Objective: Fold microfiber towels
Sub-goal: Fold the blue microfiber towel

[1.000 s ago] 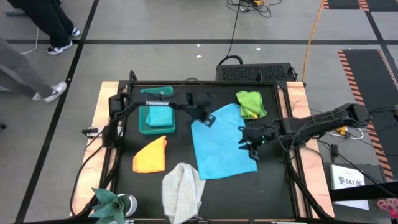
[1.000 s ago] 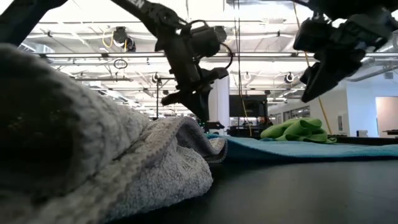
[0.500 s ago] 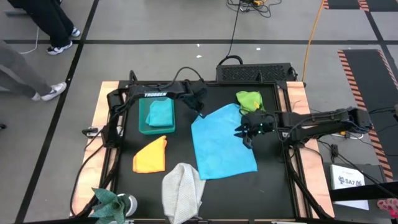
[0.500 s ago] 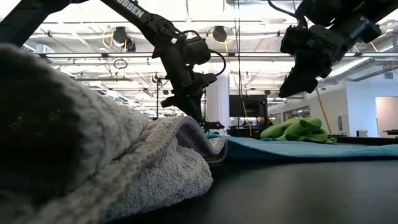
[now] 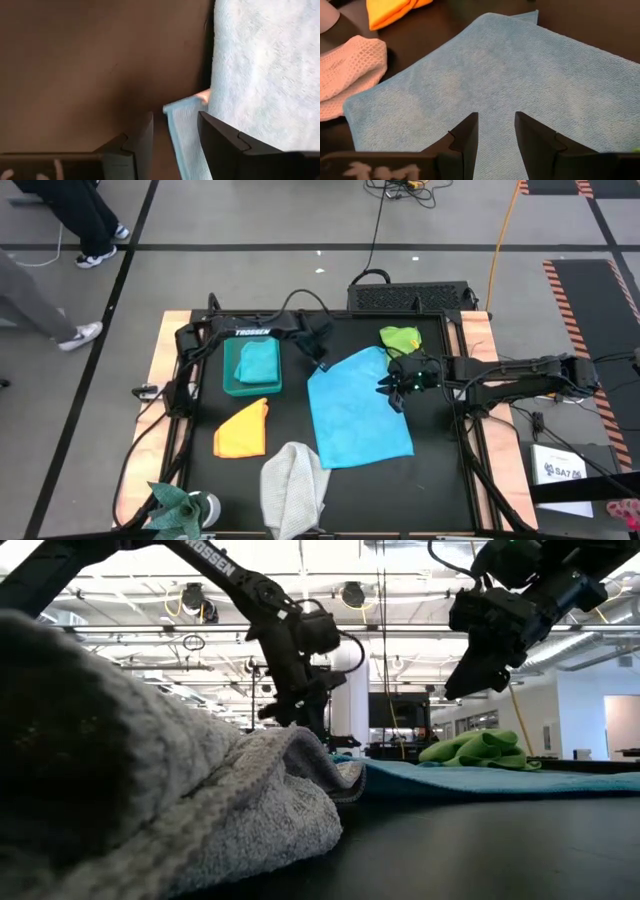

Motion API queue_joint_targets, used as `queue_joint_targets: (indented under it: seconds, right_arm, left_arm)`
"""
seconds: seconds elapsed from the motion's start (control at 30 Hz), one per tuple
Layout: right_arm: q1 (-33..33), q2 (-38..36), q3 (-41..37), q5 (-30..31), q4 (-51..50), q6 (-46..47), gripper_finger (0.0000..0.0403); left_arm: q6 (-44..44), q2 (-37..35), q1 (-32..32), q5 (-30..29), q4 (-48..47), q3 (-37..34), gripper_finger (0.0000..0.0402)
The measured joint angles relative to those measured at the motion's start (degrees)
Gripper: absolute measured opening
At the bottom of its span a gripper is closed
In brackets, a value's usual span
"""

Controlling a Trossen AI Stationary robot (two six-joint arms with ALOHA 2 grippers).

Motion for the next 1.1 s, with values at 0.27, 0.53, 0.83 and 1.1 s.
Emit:
queue_joint_targets:
  seconds: [0.27, 0.53, 0.83, 1.1]
  right_arm:
    - [-0.1, 0.0, 0.0, 0.0, -0.1, 0.7, 0.0119]
    - [-0.2, 0.0, 0.0, 0.0, -0.6, 0.0, 0.0119]
    - [-0.2, 0.0, 0.0, 0.0, -1.1, -0.1, 0.0119]
    - [-0.2, 0.0, 0.0, 0.0, -1.2, -0.4, 0.0119]
  left_arm:
    - [-1.0, 3.4, 0.1, 1.6, 0.3, 0.0, 0.0157]
    - [-1.2, 4.6, -0.2, 1.8, -0.4, 0.1, 0.0157]
    - [-1.1, 4.6, -0.1, 3.8, -2.5, 0.1, 0.0157]
    - [-0.8, 4.6, -0.3, 3.8, -2.9, 0.0, 0.0157]
